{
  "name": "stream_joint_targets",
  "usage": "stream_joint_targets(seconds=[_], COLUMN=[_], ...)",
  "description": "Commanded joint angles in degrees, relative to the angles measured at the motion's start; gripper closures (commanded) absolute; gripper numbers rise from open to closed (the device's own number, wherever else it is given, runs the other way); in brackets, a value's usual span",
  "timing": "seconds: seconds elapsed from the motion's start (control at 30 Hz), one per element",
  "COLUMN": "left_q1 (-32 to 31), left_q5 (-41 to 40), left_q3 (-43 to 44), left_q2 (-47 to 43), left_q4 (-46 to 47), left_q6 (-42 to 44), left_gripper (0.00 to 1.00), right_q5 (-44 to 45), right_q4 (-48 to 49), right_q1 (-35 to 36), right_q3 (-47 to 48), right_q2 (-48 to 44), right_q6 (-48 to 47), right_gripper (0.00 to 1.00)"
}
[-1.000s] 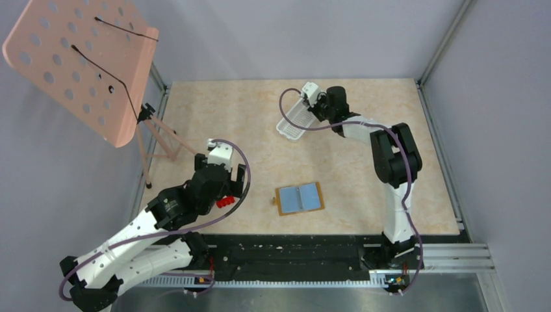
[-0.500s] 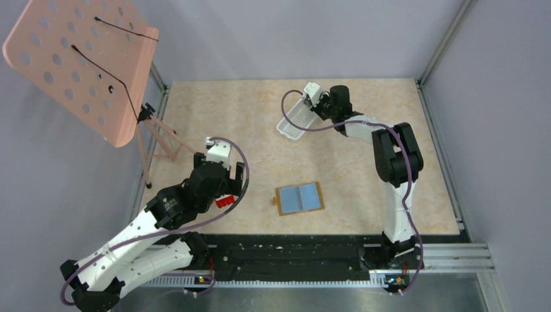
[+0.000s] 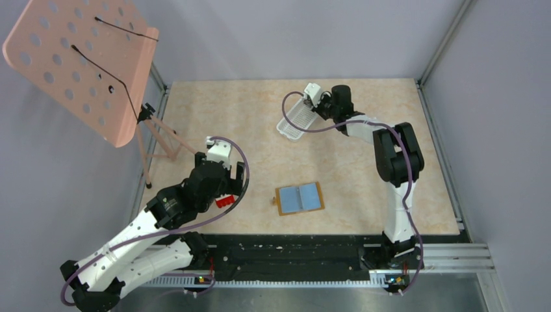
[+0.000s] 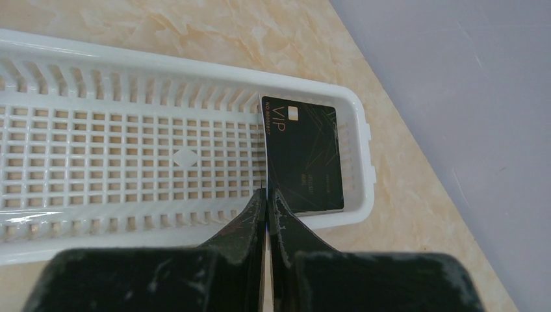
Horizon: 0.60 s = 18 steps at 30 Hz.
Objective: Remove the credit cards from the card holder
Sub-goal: Place the credit card in the storage box.
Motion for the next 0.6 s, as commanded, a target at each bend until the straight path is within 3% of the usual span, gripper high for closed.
stream_joint_targets(seconds=[0.0,0.2,0.57], left_q1=[0.35,0.46,1.05], left_q5=[0.47,0.47,1.43], left_q3=[-0.08,-0.08,0.01], left_q2=[0.00,-0.10,0.01], left_q4=[2.52,2.64,2.91], left_q6=[0.51,0.50,0.73], left_gripper=[0.09,0.09,0.09], right_q5=[-2.29,-5.18,-2.32], right_q4=[0.80,-1.20,0.39], right_q1=[-0.96,-1.02,-0.97], right_q3=[3.21,3.96,2.56], right_q2=[-1.03,-0.78,-0.90], right_q6=[-1.47,-3.25,-5.39], right_gripper=[1.00,1.00,1.00])
